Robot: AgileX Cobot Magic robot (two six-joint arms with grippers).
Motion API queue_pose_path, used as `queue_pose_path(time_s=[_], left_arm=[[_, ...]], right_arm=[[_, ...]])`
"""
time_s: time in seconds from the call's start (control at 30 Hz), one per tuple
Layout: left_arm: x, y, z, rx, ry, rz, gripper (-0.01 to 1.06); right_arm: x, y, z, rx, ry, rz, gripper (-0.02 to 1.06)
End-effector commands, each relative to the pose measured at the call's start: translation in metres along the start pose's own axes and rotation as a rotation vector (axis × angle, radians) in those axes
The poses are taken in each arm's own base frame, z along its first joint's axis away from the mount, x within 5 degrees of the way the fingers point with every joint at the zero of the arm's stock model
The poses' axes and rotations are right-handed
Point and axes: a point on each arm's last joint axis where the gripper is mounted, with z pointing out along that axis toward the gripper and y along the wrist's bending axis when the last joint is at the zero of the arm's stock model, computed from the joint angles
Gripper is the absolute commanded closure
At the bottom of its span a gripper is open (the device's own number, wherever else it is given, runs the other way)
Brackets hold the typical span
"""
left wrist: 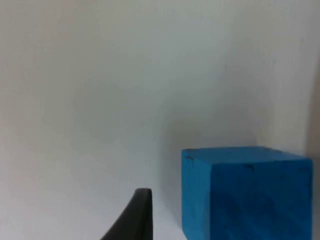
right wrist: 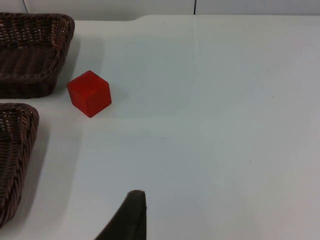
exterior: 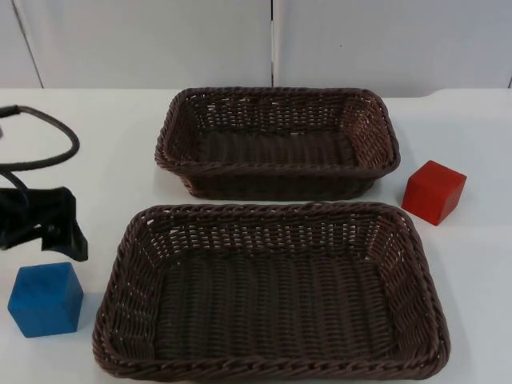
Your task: Pick up one cube with the left hand and place it into the upper basket. Pick up one cube with the right hand and place it into the lower basket.
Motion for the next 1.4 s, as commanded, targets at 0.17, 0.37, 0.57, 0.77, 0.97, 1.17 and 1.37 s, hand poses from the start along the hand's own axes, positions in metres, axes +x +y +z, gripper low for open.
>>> queue_pose_path(time_s=[0.17,0.37,0.57,0.77,0.97,1.17,1.37], left_arm=[[0.0,0.006,0.03,-0.052,0.003,0.002,0.0],[0.003,0.01,0.043,-0.073,0.026,-0.001,0.0],[0.006,0.012,0.049,-0.082,0.046,0.001,0.02],[0.007,0.012,0.049,-0.083,0.056,0.026,0.47],[0.007,0.009,0.042,-0.069,0.065,0.027,1.05],[0.001,0.001,0.013,-0.025,0.024,0.043,1.05],[-0.004,-0.01,-0.029,0.036,-0.065,0.057,1.05]], right_arm=[[0.0,-0.001,0.0,0.004,-0.005,-0.014,-0.01],[0.0,-0.001,0.0,0.004,-0.005,-0.014,-0.01],[0.0,-0.001,0.0,0.004,-0.005,-0.014,-0.01],[0.0,-0.001,0.0,0.004,-0.005,-0.014,-0.01],[0.0,-0.001,0.0,0.004,-0.005,-0.014,-0.01],[0.0,-0.001,0.0,0.004,-0.005,-0.014,-0.01],[0.0,-0.001,0.0,0.004,-0.005,-0.014,-0.01]])
